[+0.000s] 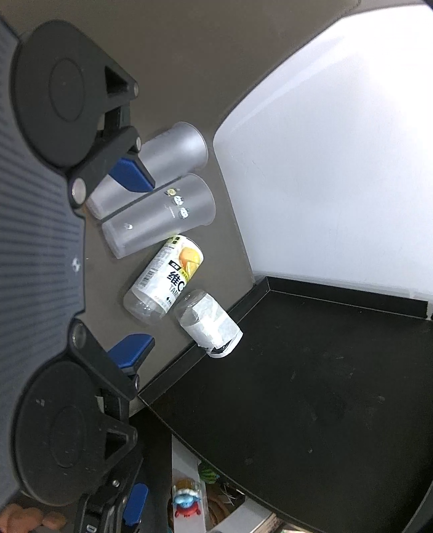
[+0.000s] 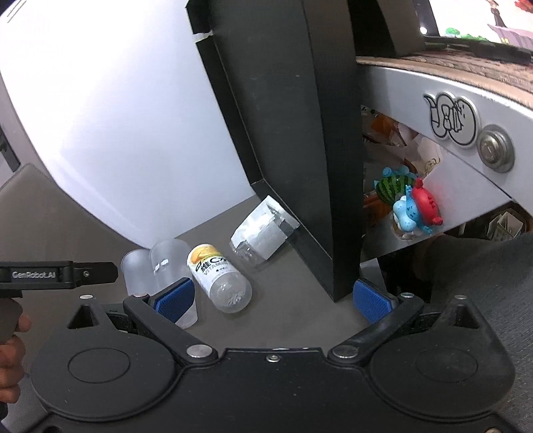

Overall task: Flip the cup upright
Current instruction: 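Move the left tool toward the paper-wrapped clear cup lying on its side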

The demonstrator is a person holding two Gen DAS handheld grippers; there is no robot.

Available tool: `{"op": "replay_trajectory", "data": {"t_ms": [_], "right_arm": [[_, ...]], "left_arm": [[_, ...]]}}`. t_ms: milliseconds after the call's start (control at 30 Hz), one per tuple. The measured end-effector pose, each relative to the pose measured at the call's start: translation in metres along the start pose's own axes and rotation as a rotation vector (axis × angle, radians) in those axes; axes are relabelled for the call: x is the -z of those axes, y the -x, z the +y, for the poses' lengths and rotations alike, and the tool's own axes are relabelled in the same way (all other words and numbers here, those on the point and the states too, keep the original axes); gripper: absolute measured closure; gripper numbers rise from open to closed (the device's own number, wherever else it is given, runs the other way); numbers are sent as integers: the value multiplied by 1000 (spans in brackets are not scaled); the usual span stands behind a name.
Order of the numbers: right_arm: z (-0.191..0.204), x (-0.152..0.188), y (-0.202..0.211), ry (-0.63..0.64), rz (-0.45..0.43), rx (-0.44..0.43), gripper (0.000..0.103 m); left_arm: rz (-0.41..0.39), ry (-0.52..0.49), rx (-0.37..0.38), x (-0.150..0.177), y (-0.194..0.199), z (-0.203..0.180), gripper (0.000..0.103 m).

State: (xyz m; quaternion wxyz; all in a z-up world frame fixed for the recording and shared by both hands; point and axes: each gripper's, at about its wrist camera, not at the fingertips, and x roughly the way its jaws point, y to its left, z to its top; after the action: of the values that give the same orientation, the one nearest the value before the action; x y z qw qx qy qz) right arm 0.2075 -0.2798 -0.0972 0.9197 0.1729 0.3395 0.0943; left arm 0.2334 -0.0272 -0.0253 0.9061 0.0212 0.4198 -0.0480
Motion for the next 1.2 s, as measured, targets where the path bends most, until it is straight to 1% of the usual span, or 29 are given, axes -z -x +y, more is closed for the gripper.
{"op": "replay_trajectory", "data": {"t_ms": [167, 300, 400, 533, 767, 867, 1000, 1200], "right_arm": [[-3, 4, -9, -14, 4, 3, 0], [1, 8, -8, -9, -11, 14, 0], [-1, 10, -10, -23, -3, 9, 0], [-9, 9, -16, -69, 13, 9, 0], [-23, 8, -24, -150, 28, 5, 0], [-25, 8, -27, -166, 32, 3, 1], [-26, 8, -29, -170, 31, 0, 1], [-32, 8, -33, -206, 51, 5, 1]], "left_arm": [[10, -23, 15, -10, -21, -3, 12], [17, -55, 37, -18, -37, -10, 13], [28, -64, 53, -23, -48, -12, 13], [37, -122, 71, -30, -66, -21, 14], [100, -186, 127, -37, -99, -35, 14], [104, -249, 108, -39, -112, -42, 14], [112, -304, 110, -42, -128, -45, 14], [121, -338, 113, -55, -152, -47, 14]]}}
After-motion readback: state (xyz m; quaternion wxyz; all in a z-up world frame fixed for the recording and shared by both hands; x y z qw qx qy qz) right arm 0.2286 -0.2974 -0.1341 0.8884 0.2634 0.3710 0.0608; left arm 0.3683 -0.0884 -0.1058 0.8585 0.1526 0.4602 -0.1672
